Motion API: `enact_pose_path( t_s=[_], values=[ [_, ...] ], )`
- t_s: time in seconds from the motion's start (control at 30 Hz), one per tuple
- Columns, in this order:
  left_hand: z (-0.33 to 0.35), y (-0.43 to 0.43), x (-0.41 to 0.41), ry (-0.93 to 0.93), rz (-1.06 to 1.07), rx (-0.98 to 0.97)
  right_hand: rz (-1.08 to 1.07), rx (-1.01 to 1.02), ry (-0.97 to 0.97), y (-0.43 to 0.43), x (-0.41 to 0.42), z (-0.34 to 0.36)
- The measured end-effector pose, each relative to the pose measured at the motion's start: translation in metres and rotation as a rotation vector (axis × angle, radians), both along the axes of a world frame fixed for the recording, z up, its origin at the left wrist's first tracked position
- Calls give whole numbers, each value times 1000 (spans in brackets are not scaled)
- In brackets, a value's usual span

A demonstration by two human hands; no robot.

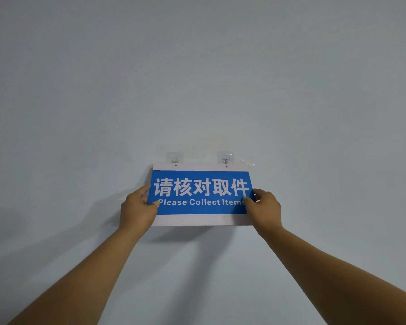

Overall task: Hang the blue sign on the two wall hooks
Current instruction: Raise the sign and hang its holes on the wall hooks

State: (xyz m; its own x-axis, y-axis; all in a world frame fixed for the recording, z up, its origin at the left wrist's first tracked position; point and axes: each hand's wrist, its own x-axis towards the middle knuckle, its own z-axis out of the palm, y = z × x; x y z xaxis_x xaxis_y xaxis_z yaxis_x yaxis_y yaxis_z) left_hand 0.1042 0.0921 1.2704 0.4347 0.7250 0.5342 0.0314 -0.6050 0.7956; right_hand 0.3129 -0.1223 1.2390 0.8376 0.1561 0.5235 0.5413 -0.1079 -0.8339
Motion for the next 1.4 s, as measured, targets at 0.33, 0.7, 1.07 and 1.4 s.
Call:
enact_pose_path(
  t_s=[0.33, 0.7, 1.07, 1.4],
  values=[
    [-11, 6, 2, -25, -23, 11, 2, 12, 16, -2, 2, -25],
    [2, 8, 18, -93, -9, 14, -13, -39, -56, 10, 20, 16],
    [-11, 9, 21, -111, -44, -16, -15, -19, -79, 2, 24, -5],
    [-16, 12, 15, -108, -19, -21, 26, -66, -59, 5, 20, -4]
  ],
)
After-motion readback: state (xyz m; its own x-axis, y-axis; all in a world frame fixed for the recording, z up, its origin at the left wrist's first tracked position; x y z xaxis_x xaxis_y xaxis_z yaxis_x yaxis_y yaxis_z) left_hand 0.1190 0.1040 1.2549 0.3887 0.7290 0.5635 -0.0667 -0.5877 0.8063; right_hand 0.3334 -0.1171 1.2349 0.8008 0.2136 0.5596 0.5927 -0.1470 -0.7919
